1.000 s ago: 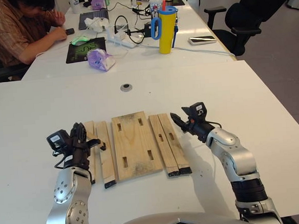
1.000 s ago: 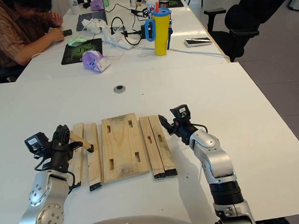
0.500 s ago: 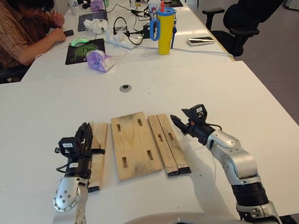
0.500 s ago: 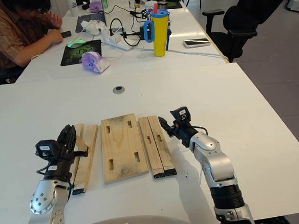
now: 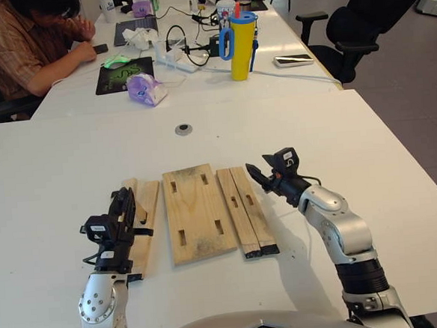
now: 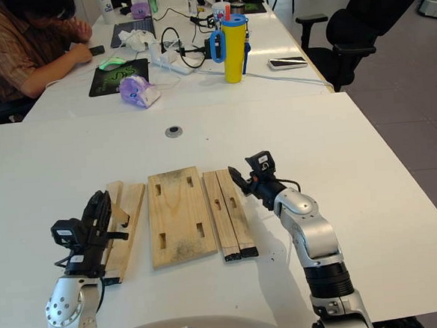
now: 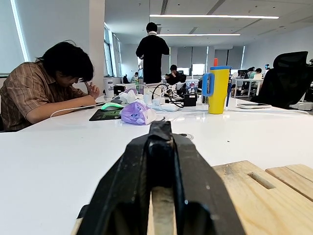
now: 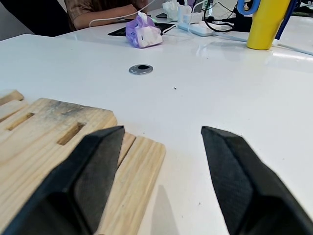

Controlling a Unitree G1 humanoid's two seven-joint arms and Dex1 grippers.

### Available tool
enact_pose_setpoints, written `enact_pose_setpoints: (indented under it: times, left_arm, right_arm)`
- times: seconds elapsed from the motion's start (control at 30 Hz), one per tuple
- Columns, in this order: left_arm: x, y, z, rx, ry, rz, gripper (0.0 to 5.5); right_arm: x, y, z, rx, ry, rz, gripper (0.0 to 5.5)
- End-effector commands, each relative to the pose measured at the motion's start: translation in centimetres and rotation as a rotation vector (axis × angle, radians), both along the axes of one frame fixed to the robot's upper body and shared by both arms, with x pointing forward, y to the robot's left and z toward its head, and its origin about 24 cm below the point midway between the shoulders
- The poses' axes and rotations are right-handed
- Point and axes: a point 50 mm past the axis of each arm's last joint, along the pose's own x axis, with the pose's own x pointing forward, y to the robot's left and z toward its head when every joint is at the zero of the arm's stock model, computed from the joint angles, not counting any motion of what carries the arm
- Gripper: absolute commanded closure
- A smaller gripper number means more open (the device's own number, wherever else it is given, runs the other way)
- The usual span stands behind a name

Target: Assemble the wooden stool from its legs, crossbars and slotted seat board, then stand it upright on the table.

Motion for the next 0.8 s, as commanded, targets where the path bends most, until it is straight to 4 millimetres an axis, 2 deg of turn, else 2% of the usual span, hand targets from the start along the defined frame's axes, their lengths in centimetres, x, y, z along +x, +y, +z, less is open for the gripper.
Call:
enact_pose_setpoints:
  times: [0.03, 0.07, 0.33, 0.5, 0.6, 0.73, 0.8]
  left_arm:
    - [-0.5, 0.6, -3.8, 0.007, 0.262, 0.012, 5.08]
    - [-0.2, 0.7, -3.3, 0.018, 0.24, 0.01, 4.71]
    - [3.1, 0.5, 2.6, -0.039, 0.001, -0.029, 3.74]
    - [5.7, 0.2, 8.1, -0.074, -0.144, -0.041, 2.93]
    - [7.7, -0.1, 11.7, -0.095, -0.225, -0.048, 2.93]
    - [8.8, -0.8, 17.0, -0.118, -0.356, -0.056, 2.93]
    - [9.0, -0.7, 18.5, -0.123, -0.381, -0.045, 2.93]
  right_arm:
    - [0.5, 0.3, 0.2, -0.012, -0.019, -0.004, 2.59]
    - [0.6, 0.2, 0.2, -0.014, -0.02, -0.009, 2.59]
    - [0.9, -0.1, -0.8, -0.021, -0.017, -0.057, 2.59]
    - [1.4, 0.2, -0.7, 0.001, -0.035, -0.076, 2.59]
    - [1.6, 0.4, -0.9, 0.005, -0.039, -0.085, 2.59]
    - [1.9, 0.5, -1.0, 0.008, -0.045, -0.087, 2.59]
    - [2.0, 0.5, -0.9, 0.011, -0.053, -0.093, 2.59]
